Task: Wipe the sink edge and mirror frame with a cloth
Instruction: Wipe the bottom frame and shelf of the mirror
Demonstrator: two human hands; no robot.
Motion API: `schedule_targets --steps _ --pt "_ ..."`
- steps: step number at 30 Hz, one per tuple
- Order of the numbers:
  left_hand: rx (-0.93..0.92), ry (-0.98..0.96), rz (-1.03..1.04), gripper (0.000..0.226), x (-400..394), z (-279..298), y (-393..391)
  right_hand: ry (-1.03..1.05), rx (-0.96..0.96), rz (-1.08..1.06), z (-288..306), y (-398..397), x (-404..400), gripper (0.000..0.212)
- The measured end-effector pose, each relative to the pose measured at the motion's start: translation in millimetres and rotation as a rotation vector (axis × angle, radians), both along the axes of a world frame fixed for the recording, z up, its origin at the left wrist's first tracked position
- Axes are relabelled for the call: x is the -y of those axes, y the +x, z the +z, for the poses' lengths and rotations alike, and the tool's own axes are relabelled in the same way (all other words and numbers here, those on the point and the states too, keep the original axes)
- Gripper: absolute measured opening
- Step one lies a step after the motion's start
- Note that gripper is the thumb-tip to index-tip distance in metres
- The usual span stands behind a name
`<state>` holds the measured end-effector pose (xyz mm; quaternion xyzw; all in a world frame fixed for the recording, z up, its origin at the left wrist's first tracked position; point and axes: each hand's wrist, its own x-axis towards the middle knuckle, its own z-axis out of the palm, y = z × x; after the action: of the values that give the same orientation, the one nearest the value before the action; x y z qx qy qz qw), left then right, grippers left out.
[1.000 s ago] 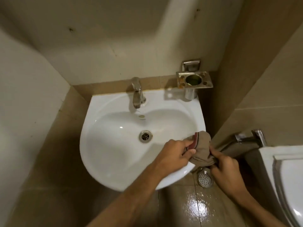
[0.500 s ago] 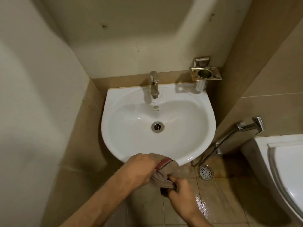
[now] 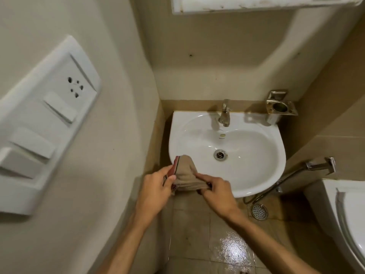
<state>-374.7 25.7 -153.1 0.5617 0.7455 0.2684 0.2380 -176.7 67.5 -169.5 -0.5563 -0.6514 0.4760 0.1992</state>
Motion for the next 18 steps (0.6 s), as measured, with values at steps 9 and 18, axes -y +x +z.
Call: schedule_targets --steps 9,18 --pt "0.182 0.047 -0.065 0.038 -42 84 15 -0.807 -0.898 -0.470 41 15 -36 0.036" --pt "0.374 0.107 0.058 0.040 -75 115 29 -0.757 -0.872 -0.320 75 36 -112 0.025"
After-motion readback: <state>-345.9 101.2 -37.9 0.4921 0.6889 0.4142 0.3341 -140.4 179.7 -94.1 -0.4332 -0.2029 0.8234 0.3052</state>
